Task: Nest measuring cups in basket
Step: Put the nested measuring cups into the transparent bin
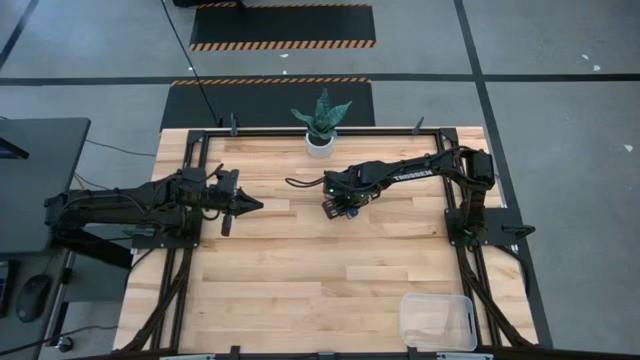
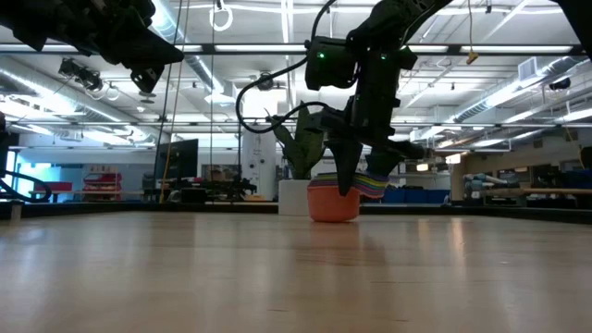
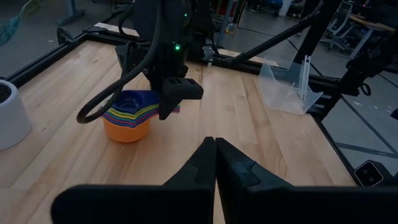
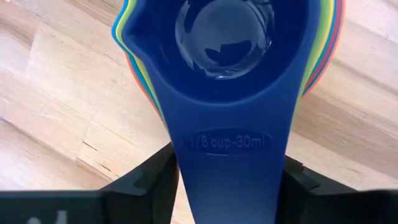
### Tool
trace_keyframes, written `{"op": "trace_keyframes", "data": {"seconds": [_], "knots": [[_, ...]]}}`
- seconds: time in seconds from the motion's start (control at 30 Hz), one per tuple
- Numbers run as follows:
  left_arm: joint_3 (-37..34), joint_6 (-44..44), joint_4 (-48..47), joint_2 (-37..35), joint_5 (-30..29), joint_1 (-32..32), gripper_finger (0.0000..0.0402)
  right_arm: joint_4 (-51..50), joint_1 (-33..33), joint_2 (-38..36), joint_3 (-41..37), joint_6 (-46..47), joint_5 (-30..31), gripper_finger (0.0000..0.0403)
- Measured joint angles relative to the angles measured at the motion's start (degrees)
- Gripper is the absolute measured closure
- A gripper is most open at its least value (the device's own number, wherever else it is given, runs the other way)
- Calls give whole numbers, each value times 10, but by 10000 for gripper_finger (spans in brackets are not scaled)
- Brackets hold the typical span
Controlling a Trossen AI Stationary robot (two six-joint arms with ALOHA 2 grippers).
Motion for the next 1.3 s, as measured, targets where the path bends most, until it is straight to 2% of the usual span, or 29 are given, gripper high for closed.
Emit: {"op": "trace_keyframes", "data": {"seconds": [0.33,0.77,1.3], "knots": [[0,0,0,0,0,0,388,0,0,0,0,3,-4,209],[0,0,0,0,0,0,388,4,-13,0,0,-4,-64,220],[0,0,0,0,0,0,388,4,-32,0,0,2,-80,228]]}}
